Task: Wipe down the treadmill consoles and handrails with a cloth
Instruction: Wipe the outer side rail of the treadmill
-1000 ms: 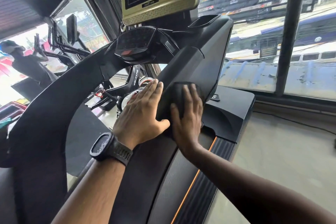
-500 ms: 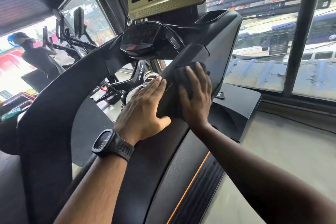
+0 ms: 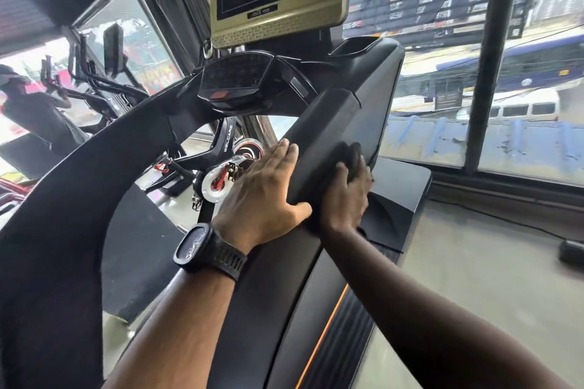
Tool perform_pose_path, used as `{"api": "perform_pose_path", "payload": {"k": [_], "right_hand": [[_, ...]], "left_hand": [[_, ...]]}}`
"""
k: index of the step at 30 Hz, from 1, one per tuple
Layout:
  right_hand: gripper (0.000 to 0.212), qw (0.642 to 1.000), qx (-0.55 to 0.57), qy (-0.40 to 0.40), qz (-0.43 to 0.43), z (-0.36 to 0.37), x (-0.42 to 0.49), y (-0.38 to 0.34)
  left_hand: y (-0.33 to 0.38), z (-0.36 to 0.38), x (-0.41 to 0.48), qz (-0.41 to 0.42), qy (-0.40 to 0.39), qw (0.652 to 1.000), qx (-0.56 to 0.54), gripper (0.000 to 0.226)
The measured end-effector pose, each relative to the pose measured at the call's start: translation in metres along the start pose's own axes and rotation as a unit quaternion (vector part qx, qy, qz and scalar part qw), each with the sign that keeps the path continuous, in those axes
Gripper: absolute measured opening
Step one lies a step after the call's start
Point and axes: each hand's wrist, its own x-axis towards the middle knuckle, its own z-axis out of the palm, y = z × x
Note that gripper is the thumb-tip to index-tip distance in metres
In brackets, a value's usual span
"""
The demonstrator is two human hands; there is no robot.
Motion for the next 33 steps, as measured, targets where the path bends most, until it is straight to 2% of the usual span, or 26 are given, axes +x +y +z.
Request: {"api": "perform_pose_path", "payload": {"k": [1, 3, 6, 8, 11, 12, 15, 17, 19, 21, 22, 23, 24, 27, 28, 29, 31, 32, 33], "right_hand": [[0.053, 0.999, -0.015, -0.01, -0.048, -0.003, -0.014, 0.003], [0.055, 0.977, -0.034, -0.052, -0.205, -0.01, -0.03, 0.012], [0.054, 0.949, -0.086, -0.072, -0.293, -0.012, 0.001, 0.008], [0.054, 0.961, -0.083, -0.052, -0.258, -0.008, 0.022, 0.01], [0.056, 0.996, -0.059, -0.03, -0.055, -0.005, 0.008, 0.015], [0.057, 0.996, -0.067, -0.039, -0.054, -0.005, -0.003, 0.016], [0.057, 0.977, -0.059, -0.056, -0.199, -0.008, -0.016, 0.014], [0.055, 0.962, -0.08, -0.052, -0.255, -0.008, -0.002, 0.012], [0.053, 0.974, -0.079, -0.029, -0.209, -0.007, 0.016, 0.019], [0.052, 0.995, -0.063, -0.018, -0.07, -0.008, 0.02, 0.024], [0.053, 0.997, -0.063, -0.025, -0.038, -0.008, 0.016, 0.025], [0.053, 0.995, -0.068, -0.036, -0.056, -0.008, 0.009, 0.024], [0.054, 0.99, -0.069, -0.046, -0.11, -0.008, 0.002, 0.022], [0.055, 0.944, -0.094, -0.08, -0.304, -0.012, 0.003, 0.015], [0.055, 0.934, -0.109, -0.075, -0.332, -0.011, 0.015, 0.015], [0.055, 0.944, -0.108, -0.061, -0.307, -0.01, 0.03, 0.014], [0.06, 0.986, -0.065, -0.035, -0.152, -0.007, 0.047, 0.011], [0.063, 0.993, -0.052, -0.032, -0.097, -0.007, 0.045, 0.008], [0.064, 0.992, -0.053, -0.04, -0.103, -0.006, 0.038, 0.005]], "left_hand": [[0.0, 0.0, 0.001, 0.004, 0.001, 1.0, 0.001, 0.101], [0.0, 0.002, 0.003, 0.013, 0.003, 1.0, 0.015, 0.101], [-0.001, 0.003, 0.004, 0.02, -0.005, 1.0, 0.022, 0.102], [-0.002, 0.002, 0.005, 0.023, -0.01, 1.0, 0.018, 0.101], [-0.003, 0.0, 0.008, 0.029, -0.004, 1.0, 0.0, 0.096], [-0.003, -0.001, 0.01, 0.03, -0.001, 1.0, -0.007, 0.094], [-0.004, -0.001, 0.017, 0.034, 0.007, 0.999, -0.016, 0.09], [-0.003, 0.0, 0.019, 0.036, 0.005, 0.999, -0.011, 0.091], [-0.003, 0.0, 0.019, 0.038, 0.0, 0.999, -0.008, 0.092], [-0.003, 0.0, 0.021, 0.039, -0.002, 0.999, -0.01, 0.092], [-0.004, 0.0, 0.022, 0.039, -0.002, 0.999, -0.012, 0.092], [-0.004, 0.0, 0.024, 0.038, 0.0, 0.999, -0.017, 0.091], [-0.003, -0.001, 0.027, 0.039, 0.002, 0.999, -0.023, 0.09], [-0.001, -0.001, 0.033, 0.041, 0.004, 0.999, -0.028, 0.089], [-0.001, -0.001, 0.035, 0.041, 0.0, 0.999, -0.02, 0.09], [0.0, -0.001, 0.035, 0.041, -0.004, 0.999, -0.011, 0.091], [0.0, -0.001, 0.036, 0.041, -0.012, 0.999, -0.001, 0.094], [0.0, -0.001, 0.037, 0.042, -0.016, 0.999, 0.0, 0.095], [0.001, -0.001, 0.038, 0.042, -0.022, 0.999, -0.002, 0.096]]}}
